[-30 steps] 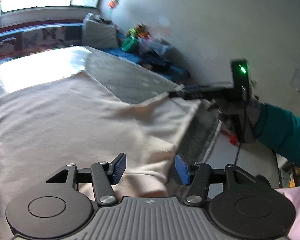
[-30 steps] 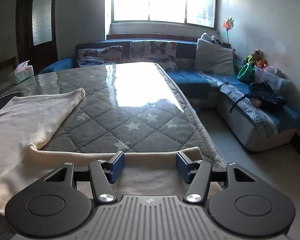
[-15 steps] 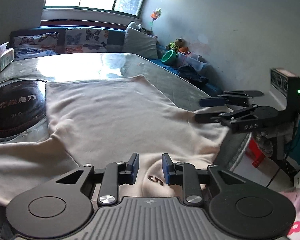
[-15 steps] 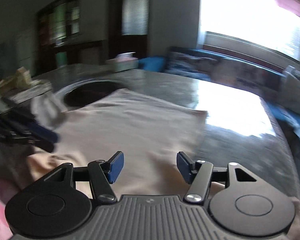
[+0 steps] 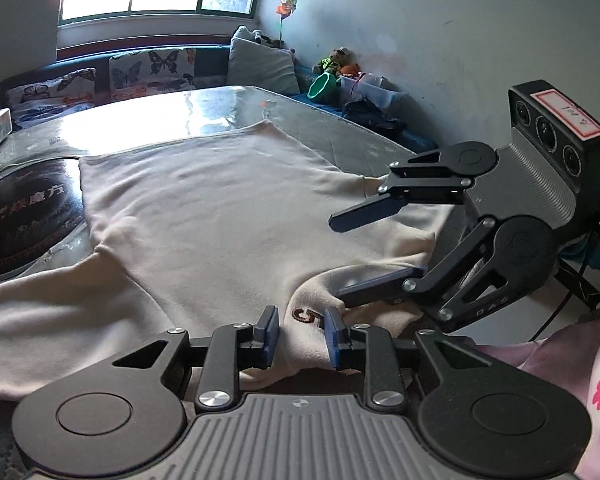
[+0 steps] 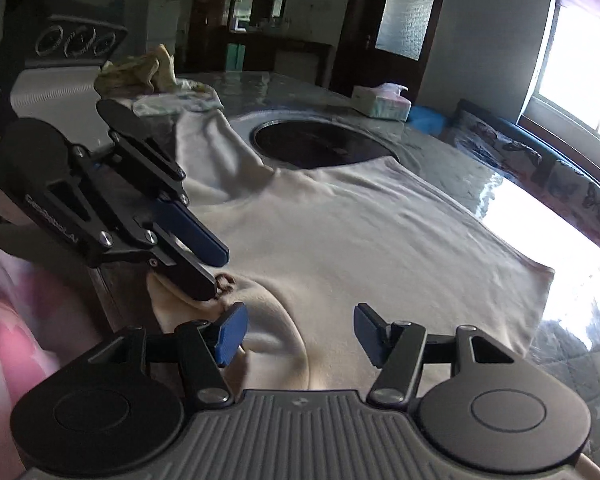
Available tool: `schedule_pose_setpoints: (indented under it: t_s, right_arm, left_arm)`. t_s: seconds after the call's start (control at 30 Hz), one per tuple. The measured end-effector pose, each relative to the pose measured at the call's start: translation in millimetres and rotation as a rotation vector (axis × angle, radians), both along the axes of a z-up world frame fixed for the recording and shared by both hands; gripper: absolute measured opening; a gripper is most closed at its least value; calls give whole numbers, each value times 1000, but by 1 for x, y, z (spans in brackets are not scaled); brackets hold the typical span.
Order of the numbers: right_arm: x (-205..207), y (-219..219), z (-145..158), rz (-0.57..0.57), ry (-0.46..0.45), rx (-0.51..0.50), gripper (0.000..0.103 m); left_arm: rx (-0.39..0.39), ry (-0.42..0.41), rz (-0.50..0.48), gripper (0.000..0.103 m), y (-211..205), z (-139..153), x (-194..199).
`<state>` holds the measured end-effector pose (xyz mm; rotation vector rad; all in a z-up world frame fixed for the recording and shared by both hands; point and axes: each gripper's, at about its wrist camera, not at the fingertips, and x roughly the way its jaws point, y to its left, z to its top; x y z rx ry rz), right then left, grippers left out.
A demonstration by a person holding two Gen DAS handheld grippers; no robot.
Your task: Fold clothes
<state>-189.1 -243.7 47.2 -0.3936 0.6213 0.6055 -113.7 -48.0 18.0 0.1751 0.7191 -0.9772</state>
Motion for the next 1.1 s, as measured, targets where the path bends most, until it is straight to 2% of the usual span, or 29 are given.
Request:
schedule_pose_setpoints:
  t_s: [0.23, 0.33, 0.4, 0.5, 0.77, 0.87, 0.93, 1.07, 1.1]
  right_arm:
    - [20, -5, 0, -112, 14, 52, 61]
    - [15, 0, -7, -72, 21, 36, 61]
    - [8, 0, -5, -56, 6, 25, 61]
    - [3, -8, 2, -92, -1, 49, 61]
    - [-5, -34, -5, -183, 71, 110, 62]
    - [-13, -55, 4, -289, 41, 174, 63]
    - [-19, -73, 10, -374, 23, 224, 63]
    - [-28, -114, 12, -567, -28, 214, 63]
    - [-31, -126, 11, -623, -41, 203, 63]
  left_arm:
    - [-47, -35, 56, 28, 2, 16, 12]
    - [-59, -29, 58, 27, -6, 16, 17]
    - [-55, -23, 54, 27, -15, 12, 19]
    - [-44, -16, 57, 27, -27, 6, 23]
    - [4, -21, 34, 28, -40, -6, 18]
    - [6, -15, 45, 30, -40, -5, 19]
    - [8, -14, 52, 37, -41, -4, 20]
    - [-8, -29, 52, 44, -47, 3, 20]
    - [-12, -30, 52, 48, -49, 5, 20]
